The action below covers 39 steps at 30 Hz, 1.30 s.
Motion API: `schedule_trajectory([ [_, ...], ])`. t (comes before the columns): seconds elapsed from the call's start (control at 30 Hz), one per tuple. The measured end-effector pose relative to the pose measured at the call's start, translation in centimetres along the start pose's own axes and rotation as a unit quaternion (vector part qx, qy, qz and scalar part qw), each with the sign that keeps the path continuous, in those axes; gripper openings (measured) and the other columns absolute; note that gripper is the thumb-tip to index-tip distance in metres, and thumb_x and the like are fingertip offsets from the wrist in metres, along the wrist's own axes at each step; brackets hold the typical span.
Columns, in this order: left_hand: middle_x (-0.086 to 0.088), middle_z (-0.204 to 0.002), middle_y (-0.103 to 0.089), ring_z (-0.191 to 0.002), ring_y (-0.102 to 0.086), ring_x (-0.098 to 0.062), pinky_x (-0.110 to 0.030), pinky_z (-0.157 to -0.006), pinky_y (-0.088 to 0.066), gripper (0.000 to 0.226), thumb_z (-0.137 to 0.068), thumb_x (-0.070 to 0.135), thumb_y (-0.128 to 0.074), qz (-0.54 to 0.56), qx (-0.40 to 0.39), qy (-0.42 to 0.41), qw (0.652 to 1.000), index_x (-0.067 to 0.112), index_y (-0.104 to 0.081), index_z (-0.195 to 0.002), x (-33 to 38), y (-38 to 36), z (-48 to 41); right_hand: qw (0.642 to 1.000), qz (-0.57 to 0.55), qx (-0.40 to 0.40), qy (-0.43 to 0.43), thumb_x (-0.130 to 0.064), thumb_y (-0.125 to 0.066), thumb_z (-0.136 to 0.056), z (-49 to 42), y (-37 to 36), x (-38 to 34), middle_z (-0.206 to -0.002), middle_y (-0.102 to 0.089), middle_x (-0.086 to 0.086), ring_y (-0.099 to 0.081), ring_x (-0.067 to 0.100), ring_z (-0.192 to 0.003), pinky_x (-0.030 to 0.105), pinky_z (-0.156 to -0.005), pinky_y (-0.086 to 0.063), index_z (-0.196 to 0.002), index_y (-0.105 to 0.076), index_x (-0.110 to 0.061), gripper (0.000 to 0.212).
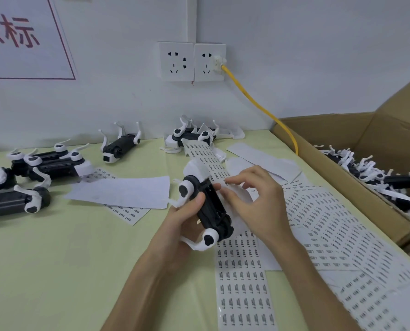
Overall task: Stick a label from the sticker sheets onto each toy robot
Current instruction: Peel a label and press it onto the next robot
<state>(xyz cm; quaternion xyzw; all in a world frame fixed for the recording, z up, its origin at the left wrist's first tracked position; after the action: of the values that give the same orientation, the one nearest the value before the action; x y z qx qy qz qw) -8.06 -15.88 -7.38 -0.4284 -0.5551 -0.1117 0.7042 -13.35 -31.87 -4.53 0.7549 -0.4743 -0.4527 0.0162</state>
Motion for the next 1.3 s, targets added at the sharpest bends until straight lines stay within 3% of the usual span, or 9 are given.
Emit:
schedule_trajectory([
  [0.17,-0.010,-0.134,-0.068,-0.119,-0.066,-0.027,-0.039,-0.092,-0.057,0.067,-0.074,0.055,-0.085,0.014,-0.005,0.006,1.000,0.019,-0.071,-0.129,-0.1,0.1,-0.2,1.000,-0.017,0.002,0.008,-0.012,-0.085,-0.080,0.1,0.0,-0.1,-0.083,-0.064,-0.008,-0.063,0.009,-0.076,0.013,-0.071,-0.045,-0.085,-0.077,-0.013,0.009],
  [0.33,-0.011,-0.142,-0.065,-0.131,-0.061,-0.032,-0.053,-0.108,-0.050,0.069,-0.074,0.057,-0.085,0.014,-0.006,-0.003,1.000,0.019,-0.070,-0.130,-0.2,0.2,-0.2,0.999,-0.027,0.010,0.019,-0.009,-0.084,-0.081,0.2,0.0,-0.2,-0.078,-0.065,-0.008,-0.063,0.009,-0.072,0.010,-0.070,-0.044,-0.081,-0.078,-0.012,0.007],
  [0.47,-0.011,-0.140,-0.066,-0.129,-0.062,-0.029,-0.042,-0.098,-0.055,0.055,-0.083,0.051,-0.077,0.009,-0.001,-0.003,1.000,0.019,-0.071,-0.128,-0.1,0.0,-0.3,0.999,-0.027,0.014,0.024,-0.005,-0.082,-0.080,0.2,0.2,-0.1,-0.075,-0.066,-0.009,-0.063,0.011,-0.071,0.011,-0.069,-0.044,-0.079,-0.077,-0.012,0.009],
  [0.57,-0.010,-0.140,-0.066,-0.130,-0.062,-0.029,-0.043,-0.100,-0.055,0.051,-0.085,0.047,-0.069,0.011,0.001,0.001,1.000,0.019,-0.072,-0.128,-0.3,0.0,-0.3,0.999,-0.024,0.015,0.028,-0.002,-0.080,-0.079,0.2,0.2,-0.1,-0.073,-0.066,-0.009,-0.063,0.010,-0.071,0.011,-0.069,-0.043,-0.077,-0.076,-0.013,0.012],
  [0.97,-0.009,-0.127,-0.072,-0.115,-0.068,-0.023,-0.031,-0.086,-0.058,0.054,-0.080,0.050,-0.072,0.008,0.017,0.007,1.000,0.020,-0.074,-0.125,-0.2,-0.1,-0.2,0.999,-0.038,0.016,-0.003,-0.003,-0.076,-0.086,0.0,0.5,-0.1,-0.074,-0.070,-0.008,-0.063,0.008,-0.074,0.008,-0.072,-0.042,-0.078,-0.075,-0.013,0.013],
  [1.17,-0.002,-0.118,-0.074,-0.108,-0.071,-0.017,-0.026,-0.080,-0.058,0.054,-0.079,0.048,-0.077,0.018,0.040,0.006,0.999,0.017,-0.075,-0.124,-0.5,0.4,-0.6,0.996,-0.041,0.077,-0.036,-0.009,-0.074,-0.091,-0.1,1.0,0.3,-0.078,-0.073,-0.013,-0.068,0.006,-0.076,0.014,-0.074,-0.050,-0.088,-0.077,-0.016,0.008],
  [1.27,-0.009,-0.122,-0.075,-0.113,-0.072,-0.025,-0.042,-0.096,-0.057,0.048,-0.077,0.037,-0.082,-0.009,0.098,-0.009,0.995,0.012,-0.077,-0.117,-0.7,0.7,-0.9,0.993,-0.058,0.080,-0.058,-0.013,-0.073,-0.092,-0.1,1.2,0.6,-0.075,-0.073,-0.014,-0.071,0.009,-0.074,0.019,-0.074,-0.055,-0.092,-0.078,-0.020,0.009],
  [1.3,-0.014,-0.123,-0.073,-0.113,-0.072,-0.025,-0.041,-0.099,-0.056,0.049,-0.072,0.036,-0.086,-0.040,0.132,-0.021,0.990,0.008,-0.077,-0.112,-0.5,0.8,-0.9,0.993,-0.064,0.075,-0.061,-0.012,-0.073,-0.091,-0.1,1.1,0.6,-0.075,-0.074,-0.014,-0.071,0.009,-0.074,0.021,-0.075,-0.056,-0.092,-0.078,-0.021,0.011],
])
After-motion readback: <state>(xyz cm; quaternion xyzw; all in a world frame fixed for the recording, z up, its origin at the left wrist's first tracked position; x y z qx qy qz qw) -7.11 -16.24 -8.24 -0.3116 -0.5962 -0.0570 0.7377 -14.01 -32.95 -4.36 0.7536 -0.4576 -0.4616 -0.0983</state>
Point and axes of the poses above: each hand's wrist, its own z-axis away from the middle knuckle, its own y-axis out of the back of the hand, x = y × z, the point moved 4 cm from there along -z, towards the middle knuckle
